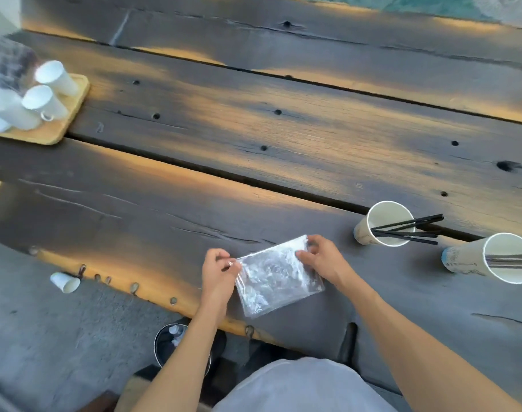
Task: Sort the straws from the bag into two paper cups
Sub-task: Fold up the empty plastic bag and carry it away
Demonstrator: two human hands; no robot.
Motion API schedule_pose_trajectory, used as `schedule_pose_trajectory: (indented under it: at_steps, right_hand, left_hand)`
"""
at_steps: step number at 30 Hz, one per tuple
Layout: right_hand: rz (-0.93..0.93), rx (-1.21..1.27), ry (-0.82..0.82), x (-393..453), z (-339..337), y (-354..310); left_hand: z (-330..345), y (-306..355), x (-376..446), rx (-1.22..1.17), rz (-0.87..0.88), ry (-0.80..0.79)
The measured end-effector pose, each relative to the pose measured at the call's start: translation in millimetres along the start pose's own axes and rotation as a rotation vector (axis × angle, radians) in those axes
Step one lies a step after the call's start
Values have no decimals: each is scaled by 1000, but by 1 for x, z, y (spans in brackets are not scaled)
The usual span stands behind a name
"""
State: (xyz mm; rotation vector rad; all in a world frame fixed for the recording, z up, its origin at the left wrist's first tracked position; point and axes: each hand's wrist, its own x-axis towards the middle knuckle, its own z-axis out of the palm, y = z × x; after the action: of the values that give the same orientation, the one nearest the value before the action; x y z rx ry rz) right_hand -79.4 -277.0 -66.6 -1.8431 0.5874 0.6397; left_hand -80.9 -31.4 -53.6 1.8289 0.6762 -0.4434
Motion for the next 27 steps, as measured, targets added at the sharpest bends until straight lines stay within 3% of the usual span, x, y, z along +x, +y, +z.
schedule_pose_trajectory:
  at_steps: [5,8,12,20,27]
  right_hand:
    - [-26,223,-237,-7,15,-6]
    - [-63,273,-248,-16,27,-19]
    - [-109,240,-234,-20,44,-43]
    - [-72,60,-406,-25,121,-63]
    - [-103,-87,-438,-52,228,-75]
  left_hand:
    - [-27,-11,-17,-347,-141,151]
    - [-41,-23,-30,-478,-243,91]
    - [-54,-46,-51,-395,-274,-27]
    - [-92,-94,-74,-671,-266,239]
    - [-141,-168,-91,-1000,-423,392]
